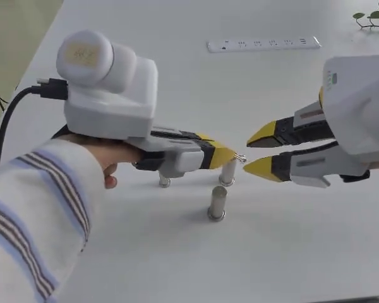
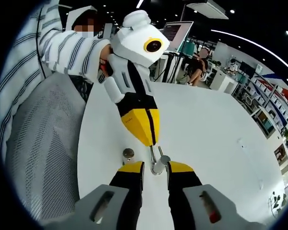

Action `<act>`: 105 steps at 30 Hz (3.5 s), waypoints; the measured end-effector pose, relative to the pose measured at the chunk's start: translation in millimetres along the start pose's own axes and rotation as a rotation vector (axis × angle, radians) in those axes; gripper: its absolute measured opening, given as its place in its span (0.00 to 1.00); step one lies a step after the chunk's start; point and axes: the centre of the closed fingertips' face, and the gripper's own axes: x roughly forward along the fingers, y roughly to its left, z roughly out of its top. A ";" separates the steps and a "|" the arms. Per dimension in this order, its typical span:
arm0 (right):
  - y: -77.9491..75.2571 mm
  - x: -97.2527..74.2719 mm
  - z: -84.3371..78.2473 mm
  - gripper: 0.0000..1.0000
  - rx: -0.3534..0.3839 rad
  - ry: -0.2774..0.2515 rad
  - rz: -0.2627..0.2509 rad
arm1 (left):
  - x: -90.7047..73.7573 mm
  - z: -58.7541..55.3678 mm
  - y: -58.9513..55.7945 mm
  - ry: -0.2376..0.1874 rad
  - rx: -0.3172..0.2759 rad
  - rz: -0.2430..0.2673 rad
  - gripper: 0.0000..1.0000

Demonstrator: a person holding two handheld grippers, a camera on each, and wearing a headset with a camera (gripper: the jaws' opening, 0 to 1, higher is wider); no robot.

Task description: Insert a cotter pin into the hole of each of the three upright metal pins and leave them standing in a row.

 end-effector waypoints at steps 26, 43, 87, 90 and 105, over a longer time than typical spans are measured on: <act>21.0 -2.0 14.5 0.00 0.227 -0.136 0.156 | -8.9 6.6 -29.6 -0.020 0.424 -0.094 0.00; 35.7 -11.6 19.2 0.00 0.161 -0.120 0.204 | -11.6 -10.6 -32.6 0.047 0.452 -0.118 0.00; 41.8 -12.5 -7.5 0.00 0.118 -0.102 0.172 | -5.6 -41.3 -15.6 0.130 0.473 -0.075 0.22; 43.0 -11.1 -11.8 0.00 0.116 -0.106 0.168 | -2.7 -47.3 -14.3 0.154 0.475 -0.076 0.23; 42.8 -1.5 -25.3 0.00 0.163 -0.128 0.158 | 9.1 -63.7 -1.1 0.243 0.504 -0.046 0.18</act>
